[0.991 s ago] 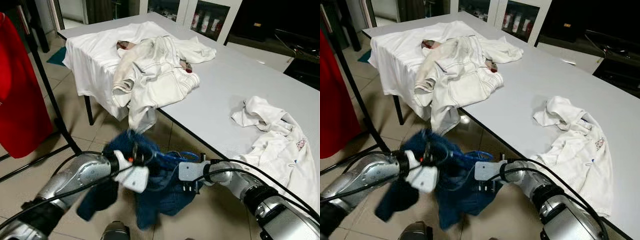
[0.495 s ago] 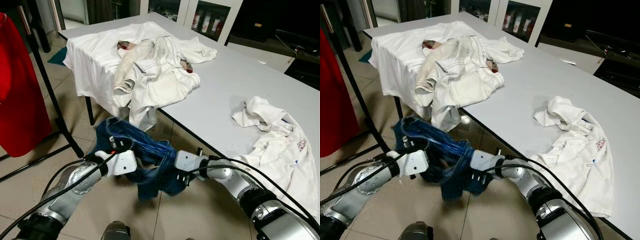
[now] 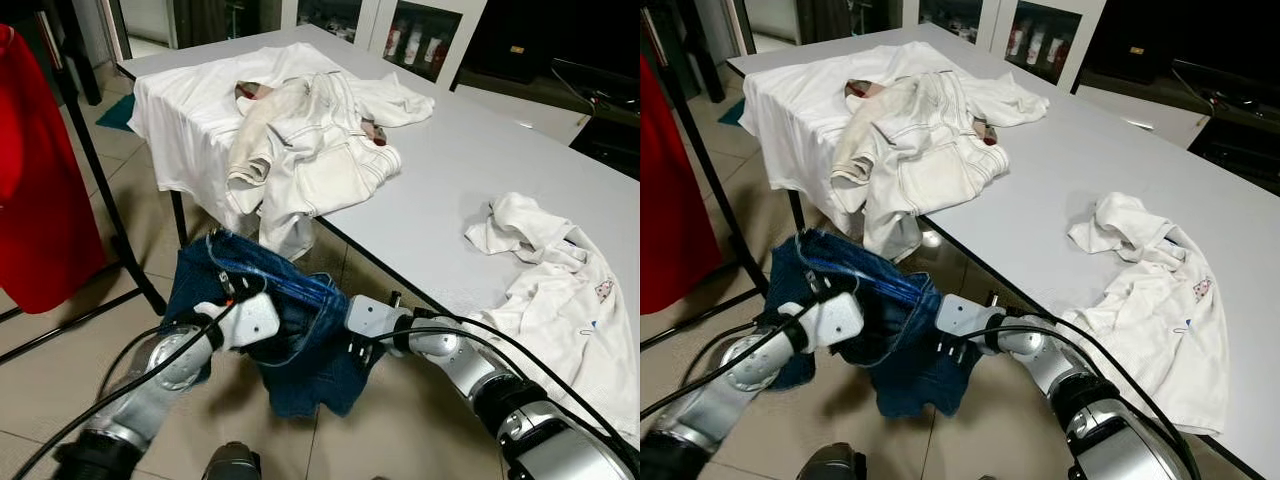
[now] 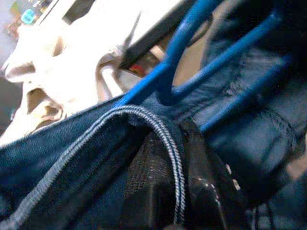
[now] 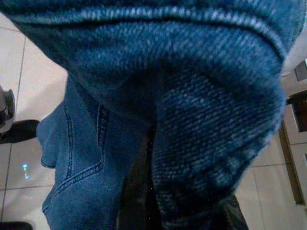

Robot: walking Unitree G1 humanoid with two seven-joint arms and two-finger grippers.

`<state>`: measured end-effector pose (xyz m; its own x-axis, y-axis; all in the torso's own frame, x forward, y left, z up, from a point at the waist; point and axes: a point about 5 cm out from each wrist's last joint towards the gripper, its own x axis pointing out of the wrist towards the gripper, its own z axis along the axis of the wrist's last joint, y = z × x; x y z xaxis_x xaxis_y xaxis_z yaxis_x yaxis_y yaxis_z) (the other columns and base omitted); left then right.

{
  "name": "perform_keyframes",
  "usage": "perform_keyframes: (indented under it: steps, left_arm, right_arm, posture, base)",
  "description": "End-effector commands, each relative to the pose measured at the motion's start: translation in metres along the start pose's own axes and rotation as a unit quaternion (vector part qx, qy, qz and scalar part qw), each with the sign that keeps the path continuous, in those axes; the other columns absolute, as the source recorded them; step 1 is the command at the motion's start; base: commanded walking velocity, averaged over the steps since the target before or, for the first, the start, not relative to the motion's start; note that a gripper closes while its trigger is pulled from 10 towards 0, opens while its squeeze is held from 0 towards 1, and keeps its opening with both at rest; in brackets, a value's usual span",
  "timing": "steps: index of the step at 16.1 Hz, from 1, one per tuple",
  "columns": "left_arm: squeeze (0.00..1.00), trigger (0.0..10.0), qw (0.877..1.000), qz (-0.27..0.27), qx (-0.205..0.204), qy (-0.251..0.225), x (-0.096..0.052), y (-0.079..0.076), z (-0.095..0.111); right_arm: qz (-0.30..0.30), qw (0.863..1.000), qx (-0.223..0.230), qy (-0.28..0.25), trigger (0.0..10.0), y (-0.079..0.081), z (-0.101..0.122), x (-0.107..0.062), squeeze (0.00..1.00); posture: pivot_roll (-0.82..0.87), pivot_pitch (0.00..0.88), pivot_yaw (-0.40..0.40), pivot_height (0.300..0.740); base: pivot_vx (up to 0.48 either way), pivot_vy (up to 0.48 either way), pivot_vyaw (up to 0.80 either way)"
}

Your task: Hang hanger

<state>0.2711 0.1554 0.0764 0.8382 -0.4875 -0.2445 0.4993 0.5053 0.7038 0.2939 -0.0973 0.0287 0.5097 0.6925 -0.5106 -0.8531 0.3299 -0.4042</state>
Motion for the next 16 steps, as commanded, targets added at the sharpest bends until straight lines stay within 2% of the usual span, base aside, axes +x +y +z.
perform_keyframes:
  steps: [1, 2, 3, 4, 5, 6, 7, 10, 11, 12, 15, 16]
  left_arm:
    - [0.0, 10.0, 0.996, 0.052, -0.073, -0.003, 0.002, 0.0, 0.007]
    - [0.0, 10.0, 0.991, 0.086, -0.098, 0.012, -0.003, 0.0, 0.001]
    - [0.0, 10.0, 0.99, 0.096, -0.1, 0.012, -0.005, 0.0, 0.0]
    - [0.0, 10.0, 0.984, 0.134, -0.119, 0.008, -0.011, 0.001, -0.001]
    - [0.85, 10.0, 0.977, 0.164, -0.136, 0.01, -0.016, 0.003, -0.003]
    - [1.0, 10.0, 0.97, 0.189, -0.15, 0.009, -0.021, 0.007, -0.004]
    - [1.0, 10.0, 0.965, 0.205, -0.162, 0.007, -0.024, 0.01, -0.004]
    - [1.0, 10.0, 0.956, 0.243, -0.164, -0.004, -0.027, 0.017, -0.002]
    - [0.0, 10.0, 0.958, 0.257, -0.127, -0.012, -0.028, 0.022, 0.003]
    - [0.0, 10.0, 0.958, 0.271, -0.092, -0.017, -0.031, 0.025, 0.006]
    - [0.0, 10.0, 0.949, 0.308, -0.07, 0.001, -0.04, 0.032, 0.002]
    - [0.0, 10.0, 0.938, 0.337, -0.074, 0.026, -0.05, 0.036, -0.007]
  right_arm:
    - [-0.03, 0.999, 0.001, -0.035, 0.0, -0.01, 0.01, -0.003, 0.0]
    - [-0.042, 0.998, 0.015, -0.037, 0.0, -0.012, 0.008, -0.005, 0.0]
    - [-0.046, 0.998, 0.019, -0.039, 0.0, -0.012, 0.007, -0.005, 0.0]
    - [-0.053, 0.997, 0.033, -0.046, 0.0, -0.012, 0.006, -0.007, 0.0]
    - [-0.057, 0.996, 0.041, -0.053, 0.0, -0.012, 0.005, -0.009, 0.0]
    - [-0.06, 0.995, 0.044, -0.058, 0.0, -0.012, 0.004, -0.011, 0.0]
    - [-0.063, 0.995, 0.045, -0.063, 0.0, -0.012, 0.003, -0.012, 0.0]
    - [-0.067, 0.993, 0.052, -0.08, 0.0, -0.013, 0.005, -0.014, 0.0]
    - [-0.066, 0.993, 0.056, -0.084, 0.0, -0.011, 0.003, -0.016, 0.0]
    - [-0.066, 0.992, 0.06, -0.085, 0.0, -0.009, 0.001, -0.017, 0.0]
    - [-0.068, 0.992, 0.067, -0.087, 0.0, -0.006, -0.002, -0.018, 0.0]
    - [-0.07, 0.991, 0.07, -0.087, 0.0, -0.006, -0.004, -0.02, 0.0]
  posture:
    - [0.24, 0.017, -0.114, 0.71]
    - [0.24, 0.017, -0.112, 0.71]
    - [0.24, 0.017, -0.112, 0.71]
    - [0.25, 0.016, -0.113, 0.71]
    - [0.25, 0.018, -0.113, 0.71]
    - [0.25, 0.018, -0.113, 0.71]
    - [0.25, 0.019, -0.113, 0.71]
    - [0.25, 0.021, -0.111, 0.71]
    - [0.25, 0.022, -0.109, 0.71]
    - [0.25, 0.023, -0.108, 0.71]
    - [0.25, 0.025, -0.106, 0.71]
    - [0.25, 0.029, -0.102, 0.71]
  base:
    - [0.0, 0.0, 0.0]
    - [0.0, 0.0, 0.0]
    - [0.0, 0.0, 0.0]
    - [0.0, 0.0, 0.0]
    - [0.0, 0.0, 0.0]
    - [0.0, 0.0, 0.0]
    - [0.0, 0.0, 0.0]
    - [0.0, 0.0, 0.0]
    - [0.0, 0.0, 0.0]
    - [0.0, 0.0, 0.0]
    - [0.0, 0.0, 0.0]
    - [0.0, 0.0, 0.0]
